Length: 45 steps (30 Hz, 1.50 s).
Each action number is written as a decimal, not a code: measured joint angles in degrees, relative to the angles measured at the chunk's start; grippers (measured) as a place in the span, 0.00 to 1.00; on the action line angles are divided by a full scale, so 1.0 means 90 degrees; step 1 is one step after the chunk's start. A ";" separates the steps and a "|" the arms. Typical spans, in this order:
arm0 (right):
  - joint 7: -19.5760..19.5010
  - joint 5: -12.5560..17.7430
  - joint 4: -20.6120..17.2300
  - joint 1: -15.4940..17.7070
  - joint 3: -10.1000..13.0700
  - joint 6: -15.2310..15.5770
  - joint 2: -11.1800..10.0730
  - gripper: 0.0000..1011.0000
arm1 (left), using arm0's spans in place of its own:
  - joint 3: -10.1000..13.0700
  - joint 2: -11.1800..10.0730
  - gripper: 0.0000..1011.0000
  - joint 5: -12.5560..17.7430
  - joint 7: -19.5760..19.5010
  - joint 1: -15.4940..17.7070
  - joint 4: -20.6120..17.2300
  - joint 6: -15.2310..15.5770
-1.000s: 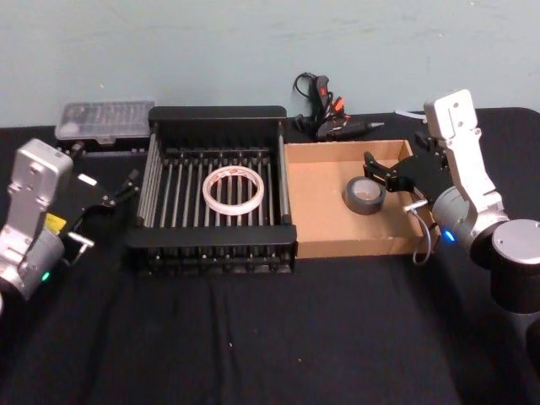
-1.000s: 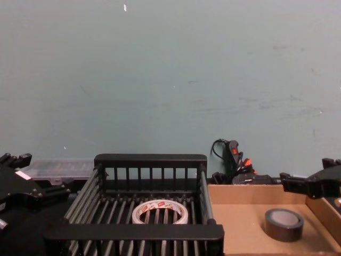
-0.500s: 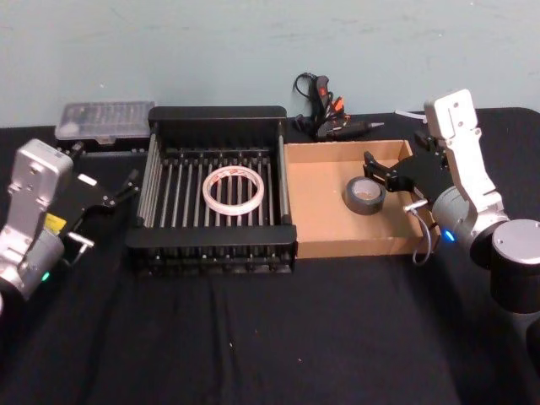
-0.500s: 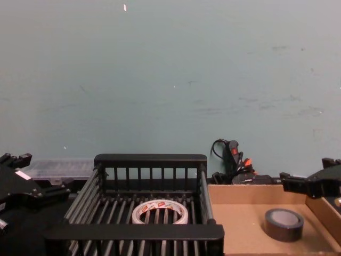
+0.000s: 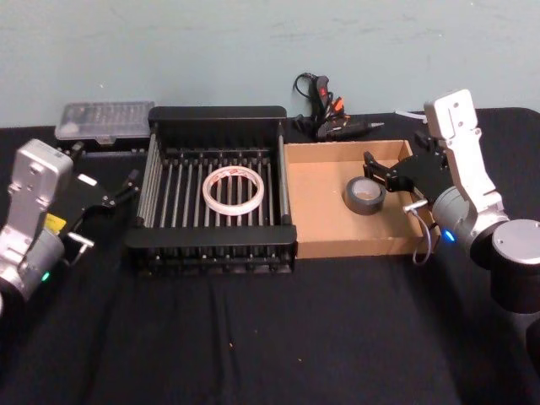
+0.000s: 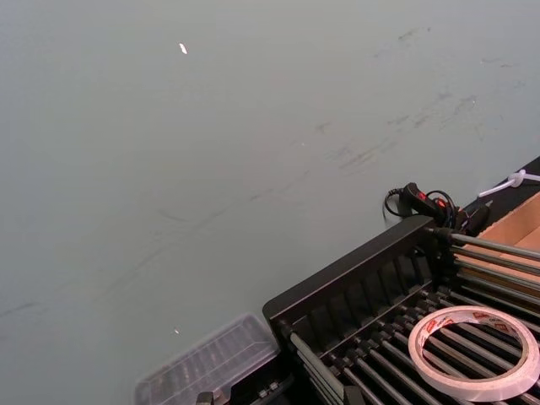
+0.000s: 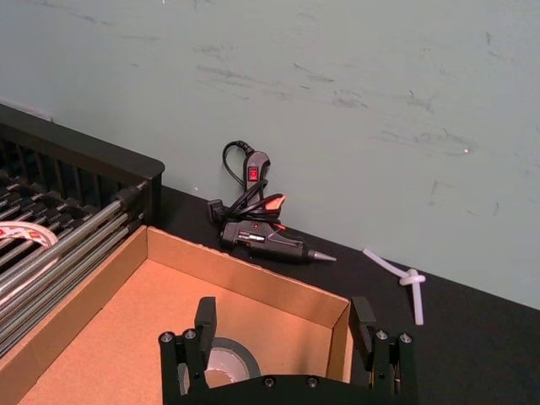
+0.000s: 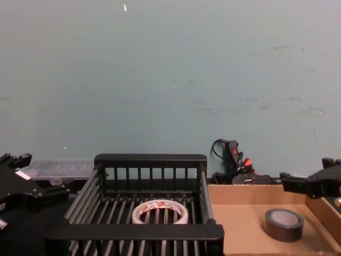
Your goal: Pick up the white tape and place it into the black box , Pick up the silver tape and place it into the brown box.
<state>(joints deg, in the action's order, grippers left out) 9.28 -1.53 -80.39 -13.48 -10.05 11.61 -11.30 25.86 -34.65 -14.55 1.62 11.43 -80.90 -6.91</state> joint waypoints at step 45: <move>0.0000 0.0000 0.0000 0.0000 0.0000 0.0000 -0.0001 0.99 | 0.0000 0.0000 0.99 0.0000 0.0000 0.0000 0.0000 0.0000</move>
<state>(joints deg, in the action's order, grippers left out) 9.28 -1.53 -80.39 -13.48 -10.05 11.61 -11.31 25.86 -34.64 -14.55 1.62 11.43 -80.90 -6.91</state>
